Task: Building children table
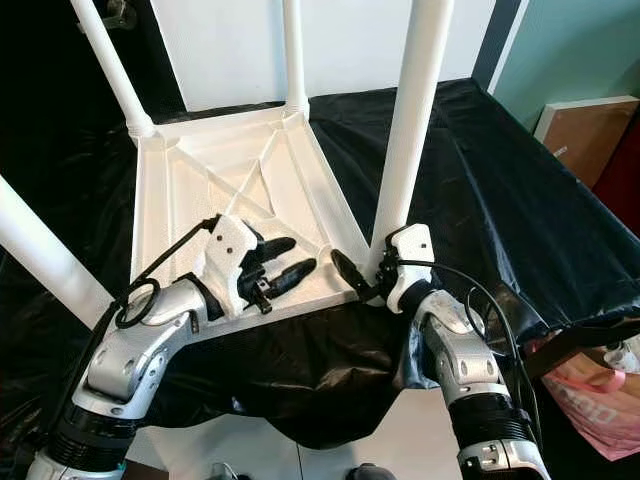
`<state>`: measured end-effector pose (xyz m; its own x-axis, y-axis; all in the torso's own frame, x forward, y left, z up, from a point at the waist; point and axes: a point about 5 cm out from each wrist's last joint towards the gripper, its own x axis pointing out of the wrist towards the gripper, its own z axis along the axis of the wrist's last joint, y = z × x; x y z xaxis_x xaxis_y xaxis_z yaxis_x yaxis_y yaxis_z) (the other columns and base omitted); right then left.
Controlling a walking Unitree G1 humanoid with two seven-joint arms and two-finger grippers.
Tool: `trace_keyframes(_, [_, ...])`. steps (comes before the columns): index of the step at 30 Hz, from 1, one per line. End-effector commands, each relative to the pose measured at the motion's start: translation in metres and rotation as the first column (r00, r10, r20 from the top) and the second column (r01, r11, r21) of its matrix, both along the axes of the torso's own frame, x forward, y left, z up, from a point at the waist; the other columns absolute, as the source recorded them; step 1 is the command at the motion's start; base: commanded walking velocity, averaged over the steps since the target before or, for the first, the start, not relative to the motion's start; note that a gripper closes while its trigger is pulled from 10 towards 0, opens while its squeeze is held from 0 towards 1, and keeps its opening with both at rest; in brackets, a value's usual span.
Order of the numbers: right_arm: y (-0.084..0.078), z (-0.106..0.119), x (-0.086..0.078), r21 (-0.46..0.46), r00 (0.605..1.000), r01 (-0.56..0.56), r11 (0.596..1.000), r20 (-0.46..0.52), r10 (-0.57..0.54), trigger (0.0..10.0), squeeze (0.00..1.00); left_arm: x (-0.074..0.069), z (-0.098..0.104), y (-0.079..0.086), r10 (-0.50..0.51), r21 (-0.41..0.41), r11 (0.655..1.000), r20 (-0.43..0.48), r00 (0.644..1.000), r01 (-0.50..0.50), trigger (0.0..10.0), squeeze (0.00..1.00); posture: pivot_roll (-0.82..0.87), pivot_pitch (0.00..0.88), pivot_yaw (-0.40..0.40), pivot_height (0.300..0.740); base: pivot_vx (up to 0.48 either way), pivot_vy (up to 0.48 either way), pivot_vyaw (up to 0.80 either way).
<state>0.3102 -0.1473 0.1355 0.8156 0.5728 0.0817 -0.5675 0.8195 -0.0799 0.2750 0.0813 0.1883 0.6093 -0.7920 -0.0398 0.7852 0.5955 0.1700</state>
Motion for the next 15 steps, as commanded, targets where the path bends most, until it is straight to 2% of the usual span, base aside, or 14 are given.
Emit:
trace_keyframes(1, [0.009, -0.007, -0.002, -0.026, 0.999, -0.033, 0.999, -0.012, 0.033, 0.0, 0.00, -0.001, -0.001, 0.004, 0.016, 0.005, 1.000, 0.001, 1.000, -0.016, 10.0, 0.00, -0.11, 0.051, -0.025, 0.740, 0.000, 0.000, 0.00])
trace_keyframes(4, [0.009, -0.007, -0.003, -0.026, 1.000, -0.014, 1.000, -0.014, 0.014, 0.0, 0.00, 0.000, -0.001, 0.006, 0.022, 0.007, 1.000, 0.003, 1.000, -0.022, 10.0, 0.00, -0.11, 0.053, -0.024, 0.740, 0.000, 0.000, 0.00])
trace_keyframes(6, [0.008, -0.008, -0.003, -0.002, 0.999, 0.037, 0.999, -0.021, -0.037, 0.0, 0.00, 0.001, -0.001, 0.008, 0.030, 0.008, 1.000, 0.001, 1.000, -0.030, 10.0, 0.00, -0.11, 0.057, -0.026, 0.740, 0.000, 0.000, 0.00])
trace_keyframes(7, [0.009, -0.008, -0.004, 0.009, 0.998, 0.064, 0.998, -0.025, -0.064, 6.4, 0.00, 0.001, -0.002, 0.009, 0.034, 0.011, 0.999, 0.001, 0.999, -0.034, 10.0, 0.00, -0.11, 0.054, -0.021, 0.740, 0.000, 0.000, 0.00])
trace_keyframes(8, [0.010, -0.008, -0.005, 0.024, 0.996, 0.085, 0.996, -0.030, -0.084, 10.0, 0.00, 0.002, -0.002, 0.009, 0.037, 0.011, 0.999, 0.000, 0.999, -0.037, 10.0, 0.00, -0.11, 0.057, -0.020, 0.740, 0.000, 0.000, 0.00])
trace_keyframes(11, [0.017, -0.009, -0.008, 0.034, 0.993, 0.113, 0.993, -0.037, -0.112, 10.0, 0.00, 0.001, -0.002, 0.010, 0.039, 0.007, 0.999, -0.004, 0.999, -0.039, 10.0, 0.00, -0.11, 0.060, -0.014, 0.740, 0.000, 0.000, 0.00])
trace_keyframes(12, [0.020, -0.009, -0.010, 0.043, 0.983, 0.181, 0.982, -0.032, -0.180, 10.0, 0.00, 0.001, -0.001, 0.011, 0.036, 0.007, 0.999, -0.004, 0.999, -0.036, 10.0, 0.00, -0.11, 0.060, -0.013, 0.740, 0.000, 0.000, 0.00])
trace_keyframes(13, [0.020, -0.009, -0.010, 0.043, 0.983, 0.181, 0.982, -0.032, -0.180, 10.0, 0.00, 0.001, -0.001, 0.011, 0.036, 0.007, 0.999, -0.004, 0.999, -0.036, 10.0, 0.00, -0.11, 0.060, -0.013, 0.740, 0.000, 0.000, 0.00])
trace_keyframes(14, [0.021, -0.013, -0.010, 0.036, 0.964, 0.264, 0.964, -0.045, -0.262, 10.0, 0.00, 0.002, -0.001, 0.011, 0.034, 0.012, 0.999, -0.003, 0.999, -0.034, 10.0, 0.00, -0.11, 0.061, -0.011, 0.740, 0.000, 0.000, 0.00])
trace_keyframes(15, [0.021, -0.013, -0.010, 0.036, 0.964, 0.264, 0.964, -0.045, -0.262, 10.0, 0.00, 0.002, -0.001, 0.011, 0.034, 0.012, 0.999, -0.003, 0.999, -0.034, 10.0, 0.00, -0.11, 0.061, -0.011, 0.740, 0.000, 0.000, 0.00])
